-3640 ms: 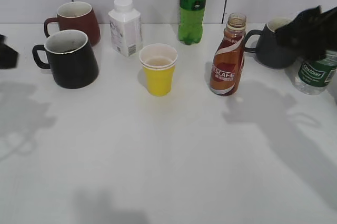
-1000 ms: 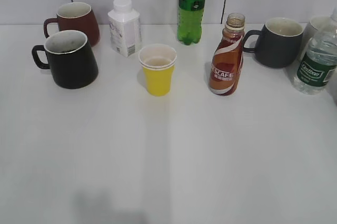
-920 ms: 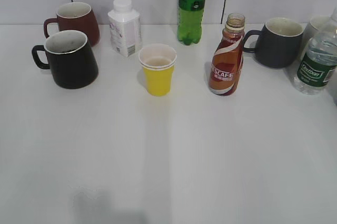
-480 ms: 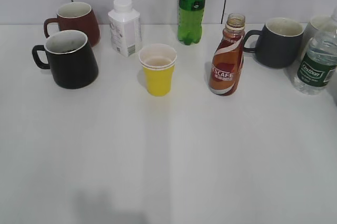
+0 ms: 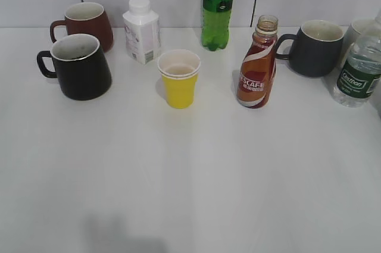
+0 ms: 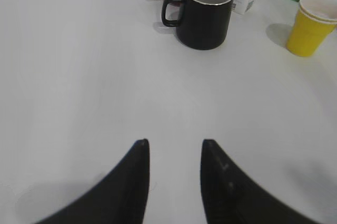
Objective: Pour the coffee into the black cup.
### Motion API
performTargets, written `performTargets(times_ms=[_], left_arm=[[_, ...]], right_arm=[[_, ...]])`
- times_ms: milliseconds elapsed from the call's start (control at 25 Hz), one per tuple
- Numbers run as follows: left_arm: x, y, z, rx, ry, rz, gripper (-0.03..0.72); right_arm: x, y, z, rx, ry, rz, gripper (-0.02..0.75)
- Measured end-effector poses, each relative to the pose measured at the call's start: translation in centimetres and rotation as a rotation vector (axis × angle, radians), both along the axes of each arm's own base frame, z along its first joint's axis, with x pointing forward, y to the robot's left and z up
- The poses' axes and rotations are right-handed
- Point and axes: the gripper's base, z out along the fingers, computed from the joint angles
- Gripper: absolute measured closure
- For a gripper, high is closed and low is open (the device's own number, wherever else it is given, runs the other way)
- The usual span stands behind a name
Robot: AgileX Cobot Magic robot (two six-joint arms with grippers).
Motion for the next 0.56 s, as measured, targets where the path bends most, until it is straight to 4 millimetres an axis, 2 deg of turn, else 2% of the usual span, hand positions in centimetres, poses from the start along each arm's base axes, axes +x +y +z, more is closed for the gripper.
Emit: performTargets(times_ms=[560], left_arm=[[0.00, 0.00, 0.00, 0.000, 0.000, 0.000, 0.445]], right_arm=[[0.00, 0.00, 0.01, 0.000, -0.001, 0.000, 0.149]])
